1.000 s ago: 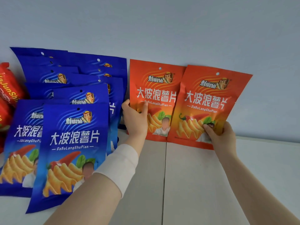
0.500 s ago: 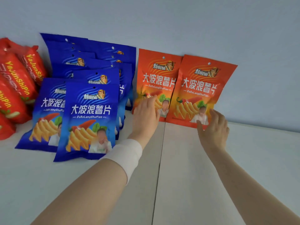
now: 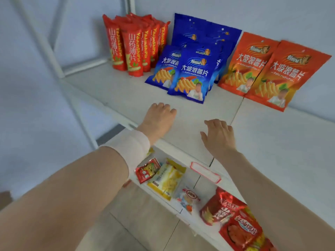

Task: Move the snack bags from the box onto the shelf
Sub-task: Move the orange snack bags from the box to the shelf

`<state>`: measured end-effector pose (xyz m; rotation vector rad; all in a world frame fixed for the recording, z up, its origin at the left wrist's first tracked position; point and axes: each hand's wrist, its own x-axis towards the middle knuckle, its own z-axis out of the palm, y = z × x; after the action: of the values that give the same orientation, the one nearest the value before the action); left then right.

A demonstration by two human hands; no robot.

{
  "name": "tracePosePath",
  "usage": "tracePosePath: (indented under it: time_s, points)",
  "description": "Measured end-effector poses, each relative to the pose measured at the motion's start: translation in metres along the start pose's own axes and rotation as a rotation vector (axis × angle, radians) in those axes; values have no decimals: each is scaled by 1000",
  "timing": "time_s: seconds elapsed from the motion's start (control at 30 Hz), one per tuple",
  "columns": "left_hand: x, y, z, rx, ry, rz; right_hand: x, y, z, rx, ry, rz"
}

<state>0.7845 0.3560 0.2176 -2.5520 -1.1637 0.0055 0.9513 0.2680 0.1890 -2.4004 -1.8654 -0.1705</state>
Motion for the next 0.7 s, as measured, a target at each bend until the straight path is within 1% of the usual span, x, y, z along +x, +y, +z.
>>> tracePosePath:
  time_s: [0.13,0.23,0.33,0.43,0.57,0.7]
  points:
    - [-108,-66,12,7,-66,-139,-39,-99,-5,21,-11,-149]
    - [-193,-117,30,-12,-116,-250,-71,-185,2,-24,4,-287]
    - [-291,-170,64,-58,-199,-352,-107,-281,23,-85,-45,-386]
    - [-402,-221,105,-124,-289,-479,-155,-387,53,-39,-104,-506]
    - [-556,-259,155,-186,-439,-640,-231,-516,104,-59,-164,-725]
    - [-683,-272,203,-318,-494,-923,-303,-611,144,-22,-283,-912]
